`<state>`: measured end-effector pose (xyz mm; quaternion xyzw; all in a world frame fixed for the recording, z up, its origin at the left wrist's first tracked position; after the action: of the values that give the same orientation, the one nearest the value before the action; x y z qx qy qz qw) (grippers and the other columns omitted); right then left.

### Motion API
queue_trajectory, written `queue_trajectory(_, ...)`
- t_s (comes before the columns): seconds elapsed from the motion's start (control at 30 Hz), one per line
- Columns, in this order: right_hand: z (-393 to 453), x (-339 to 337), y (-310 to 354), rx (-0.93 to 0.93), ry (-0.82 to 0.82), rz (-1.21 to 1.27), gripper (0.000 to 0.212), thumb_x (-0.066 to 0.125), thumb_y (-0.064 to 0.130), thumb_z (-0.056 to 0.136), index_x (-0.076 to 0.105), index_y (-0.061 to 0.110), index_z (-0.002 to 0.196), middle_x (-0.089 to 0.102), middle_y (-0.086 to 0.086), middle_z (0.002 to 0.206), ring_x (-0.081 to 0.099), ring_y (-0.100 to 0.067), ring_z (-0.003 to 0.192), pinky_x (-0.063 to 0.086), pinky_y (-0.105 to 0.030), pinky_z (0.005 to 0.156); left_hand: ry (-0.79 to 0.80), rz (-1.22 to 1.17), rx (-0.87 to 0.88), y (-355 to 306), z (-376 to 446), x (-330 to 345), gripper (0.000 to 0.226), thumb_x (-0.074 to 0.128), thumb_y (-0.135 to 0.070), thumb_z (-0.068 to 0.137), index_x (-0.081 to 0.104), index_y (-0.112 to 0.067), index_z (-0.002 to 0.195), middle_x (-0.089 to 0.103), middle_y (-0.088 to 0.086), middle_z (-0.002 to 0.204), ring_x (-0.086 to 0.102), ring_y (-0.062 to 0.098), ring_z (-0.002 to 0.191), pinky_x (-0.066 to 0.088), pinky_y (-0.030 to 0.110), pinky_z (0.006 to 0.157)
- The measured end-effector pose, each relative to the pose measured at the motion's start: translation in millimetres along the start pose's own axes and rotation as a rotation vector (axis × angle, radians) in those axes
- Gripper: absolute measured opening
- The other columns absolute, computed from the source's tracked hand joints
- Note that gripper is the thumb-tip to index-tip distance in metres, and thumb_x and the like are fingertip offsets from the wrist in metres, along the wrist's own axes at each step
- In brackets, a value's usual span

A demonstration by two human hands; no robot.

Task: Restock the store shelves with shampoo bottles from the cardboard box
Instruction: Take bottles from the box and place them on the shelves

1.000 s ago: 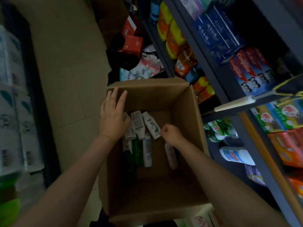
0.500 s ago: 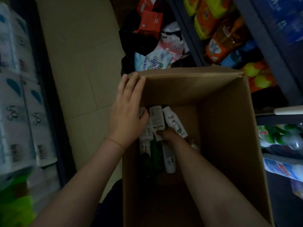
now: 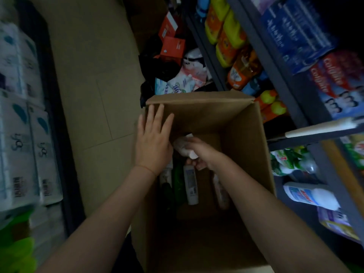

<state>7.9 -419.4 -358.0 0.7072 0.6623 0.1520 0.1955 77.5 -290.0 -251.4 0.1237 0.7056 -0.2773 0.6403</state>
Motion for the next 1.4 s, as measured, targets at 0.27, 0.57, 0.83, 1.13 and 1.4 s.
queue_trajectory(0.27, -181.7, -57.9, 44.3, -0.203, 0.317, 0.419, 0.043, 0.034, 0.044, 0.099, 0.063, 0.014, 0.109, 0.048, -0.004, 0.049, 0.041, -0.013, 0.042, 0.033, -0.021, 0.042, 0.168, -0.604, -0.016, -90.2, -22.8, -49.5, 0.051, 0.078, -0.027, 0.082, 0.061, -0.020, 0.129, 0.066, -0.004, 0.120, 0.061, 0.016, 0.111, 0.047, 0.032, 0.095)
queue_trajectory(0.57, -384.9, -159.8, 62.3, -0.597, -0.036, 0.345, 0.048, 0.045, 0.052, 0.097, 0.072, 0.026, 0.067, 0.035, -0.002, 0.040, 0.025, -0.012, 0.035, 0.017, -0.020, 0.042, 0.342, -1.479, -0.113, -247.7, -45.8, -194.1, 0.016, 0.061, -0.031, 0.097, 0.070, -0.022, 0.106, 0.075, 0.004, 0.090, 0.071, 0.018, 0.075, 0.057, 0.034, 0.070)
queue_trajectory(0.83, -607.0, -211.9, 75.2, -1.056, -0.555, 0.078, 0.033, 0.074, 0.033, 0.086, 0.060, 0.029, 0.115, 0.071, -0.005, 0.090, 0.057, -0.024, 0.064, 0.047, -0.033, 0.055, 0.186, -1.387, 0.337, -389.5, -81.4, -369.5, 0.023, 0.047, -0.052, 0.098, 0.069, -0.046, 0.093, 0.076, 0.002, 0.098, 0.074, 0.023, 0.086, 0.059, 0.042, 0.076)
queue_trajectory(1.13, -770.3, -281.4, 28.6, -1.414, -1.185, 0.096, 0.042, 0.076, 0.011, 0.082, 0.058, 0.035, 0.112, 0.069, 0.009, 0.107, 0.063, -0.004, 0.099, 0.055, -0.037, 0.085, -0.002, -1.044, 0.768, -522.1, -57.7, -449.1, 0.027, 0.048, -0.022, 0.103, 0.062, -0.024, 0.126, 0.061, -0.008, 0.127, 0.059, 0.012, 0.118, 0.045, 0.017, 0.095)
queue_trajectory(1.4, -779.9, -328.6, 47.0, -1.309, -1.412, -0.004, 0.043, 0.078, 0.009, 0.079, 0.060, 0.033, 0.110, 0.070, 0.003, 0.108, 0.065, -0.016, 0.099, 0.055, -0.043, 0.088, -0.129, -0.439, 0.922, -539.9, -27.6, -413.5, 0.062, 0.056, -0.019, 0.097, 0.033, -0.027, 0.154, 0.025, -0.001, 0.162, 0.006, 0.022, 0.152, 0.009, 0.037, 0.123)
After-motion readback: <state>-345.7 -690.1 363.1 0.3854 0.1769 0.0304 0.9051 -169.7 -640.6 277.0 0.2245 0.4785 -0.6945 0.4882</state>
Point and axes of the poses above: each hand's wrist, its own z-axis towards the middle knuckle, its own x-axis out of the palm, y = z × x, the point moved 7 cm from there along z, towards the middle knuckle
